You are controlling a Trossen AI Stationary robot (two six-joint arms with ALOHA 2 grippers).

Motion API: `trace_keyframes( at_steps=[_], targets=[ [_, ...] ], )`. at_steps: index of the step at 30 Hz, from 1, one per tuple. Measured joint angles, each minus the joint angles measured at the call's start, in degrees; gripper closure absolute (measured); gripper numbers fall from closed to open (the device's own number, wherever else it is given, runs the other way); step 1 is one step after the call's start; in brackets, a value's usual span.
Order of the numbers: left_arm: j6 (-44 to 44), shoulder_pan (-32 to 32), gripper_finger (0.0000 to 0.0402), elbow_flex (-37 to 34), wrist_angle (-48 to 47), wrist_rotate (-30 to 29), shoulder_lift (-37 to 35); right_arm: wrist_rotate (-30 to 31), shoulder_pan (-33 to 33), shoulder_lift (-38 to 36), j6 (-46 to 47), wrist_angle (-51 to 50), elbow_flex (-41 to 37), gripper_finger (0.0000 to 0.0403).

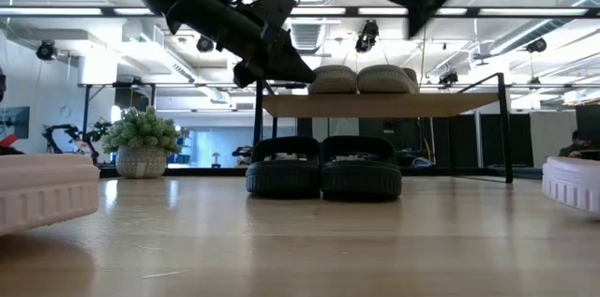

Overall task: Pick and place slides into the shelf
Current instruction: Put the gray slipper on the shelf

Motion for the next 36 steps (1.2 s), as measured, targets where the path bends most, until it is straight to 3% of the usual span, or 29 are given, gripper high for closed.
trace_keyframes(
  at_steps=[3, 7, 18, 24, 36],
  targets=[
    [-0.2, 0.0, 0.0384, 0.0, 0.0, 0.2, -0.1, -4.8, -4.1, -2.4, 18.4, -11.2, -0.5, 0.0323],
    [-3.5, 0.0, 0.0384, 0.0, 0.0, 1.6, -0.2, -11.0, -8.9, -5.5, 25.8, -13.6, -1.3, 0.0381],
    [-6.1, 0.3, 0.0384, 0.0, -4.4, 2.1, -2.3, -24.0, -21.8, 0.8, 20.2, -6.1, -1.8, 0.0390],
    [-6.1, 0.4, 0.0384, -0.2, -7.1, 1.4, -2.9, -24.2, -22.2, 5.8, 16.4, -3.3, -1.9, 0.0390],
    [-6.0, 0.4, 0.0384, -0.8, -7.9, 1.3, -2.9, -23.8, -24.2, 6.7, 11.5, 7.2, -1.9, 0.0390]
  ],
)
